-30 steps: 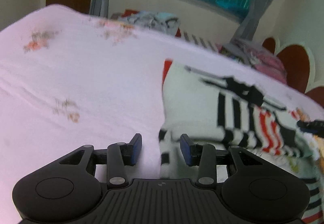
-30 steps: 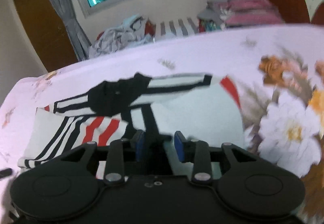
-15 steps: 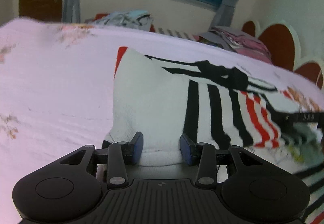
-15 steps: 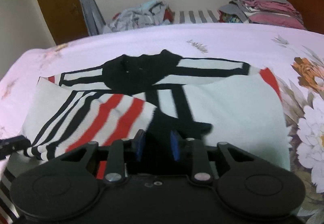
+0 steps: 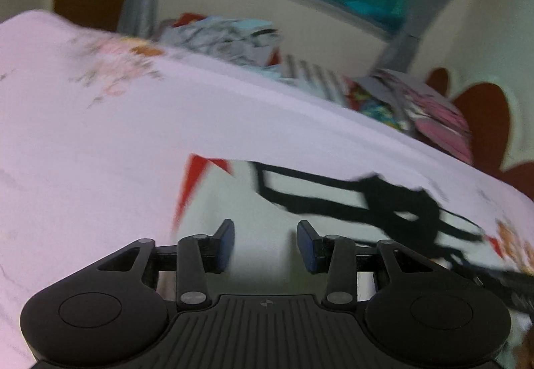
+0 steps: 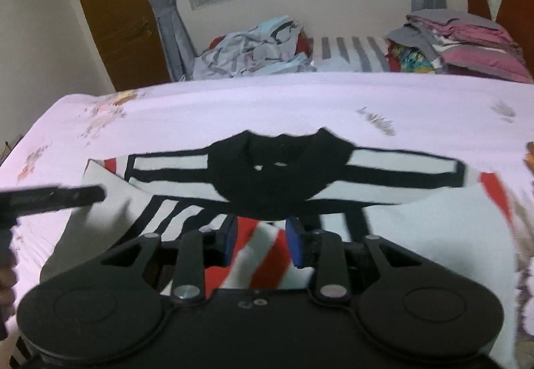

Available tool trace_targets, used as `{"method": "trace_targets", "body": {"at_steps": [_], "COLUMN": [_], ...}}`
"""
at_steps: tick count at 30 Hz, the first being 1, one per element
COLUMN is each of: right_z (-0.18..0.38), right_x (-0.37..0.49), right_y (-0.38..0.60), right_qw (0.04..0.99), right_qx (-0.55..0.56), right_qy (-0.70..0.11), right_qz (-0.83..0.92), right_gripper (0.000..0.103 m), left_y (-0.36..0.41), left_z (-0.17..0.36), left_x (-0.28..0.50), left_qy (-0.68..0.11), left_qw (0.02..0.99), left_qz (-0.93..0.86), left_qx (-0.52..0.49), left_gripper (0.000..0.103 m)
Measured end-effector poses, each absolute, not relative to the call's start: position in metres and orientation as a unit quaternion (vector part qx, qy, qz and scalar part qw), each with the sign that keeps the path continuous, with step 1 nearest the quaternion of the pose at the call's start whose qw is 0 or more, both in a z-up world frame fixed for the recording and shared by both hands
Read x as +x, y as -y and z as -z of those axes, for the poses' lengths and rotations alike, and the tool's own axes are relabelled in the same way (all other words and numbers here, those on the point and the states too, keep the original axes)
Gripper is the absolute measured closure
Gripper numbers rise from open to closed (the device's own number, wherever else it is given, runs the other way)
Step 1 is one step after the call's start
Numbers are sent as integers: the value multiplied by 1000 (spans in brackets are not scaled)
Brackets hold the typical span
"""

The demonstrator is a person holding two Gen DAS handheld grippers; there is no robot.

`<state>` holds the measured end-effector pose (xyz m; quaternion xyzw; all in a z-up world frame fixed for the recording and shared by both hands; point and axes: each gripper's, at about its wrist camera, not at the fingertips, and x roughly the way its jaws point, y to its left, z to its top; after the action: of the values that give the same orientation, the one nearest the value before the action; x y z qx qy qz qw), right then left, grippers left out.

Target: Fold small clothes

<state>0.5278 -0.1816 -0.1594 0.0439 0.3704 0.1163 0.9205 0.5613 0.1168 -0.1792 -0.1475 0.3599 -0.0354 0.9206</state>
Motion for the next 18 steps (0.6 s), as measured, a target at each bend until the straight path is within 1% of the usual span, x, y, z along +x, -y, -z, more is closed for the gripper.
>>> {"method": "trace_targets", "body": {"at_steps": [2, 4, 5, 7, 10, 13, 15, 16, 17, 18], "right_z": [168, 179, 182, 178, 165, 153, 151, 151, 153, 154], "right_x": [530, 533, 534, 534, 523, 502, 492, 486, 482, 477], "right_y": [178, 180, 185, 194, 195, 193, 192, 191, 190, 189], "right_qw": [920, 921, 924, 922, 925, 927, 926, 925, 923, 922], "right_qx": [27, -3, -5, 18, 20, 22, 22, 22, 20, 17], "right_qy": [-374, -377, -372, -379, -370, -359, -359, -362, -365, -368], "right_qz": [-112, -96, -87, -81, -87, -106, -114, -116, -116, -115], "right_gripper": [72, 75, 73, 74, 70, 71, 70, 71, 71, 71], "left_y": [-125, -129, -126, -117, -109, -94, -82, -75, -69, -63], "left_z": [191, 196, 196, 191, 175, 160, 157, 157, 158, 160], "left_x": [570, 570, 569, 567, 552, 524, 506, 497, 488, 480], "left_qy": [-364, -352, -352, -356, -347, -332, -334, -334, -334, -336], "left_qw": [919, 921, 922, 925, 929, 936, 935, 934, 933, 932], "left_qz": [21, 20, 19, 16, 28, 57, 77, 85, 88, 94], "left_qx": [-150, -165, -158, -133, -124, -104, -94, -94, -96, -97], "left_gripper": [62, 62, 62, 62, 62, 61, 54, 44, 41, 41]}}
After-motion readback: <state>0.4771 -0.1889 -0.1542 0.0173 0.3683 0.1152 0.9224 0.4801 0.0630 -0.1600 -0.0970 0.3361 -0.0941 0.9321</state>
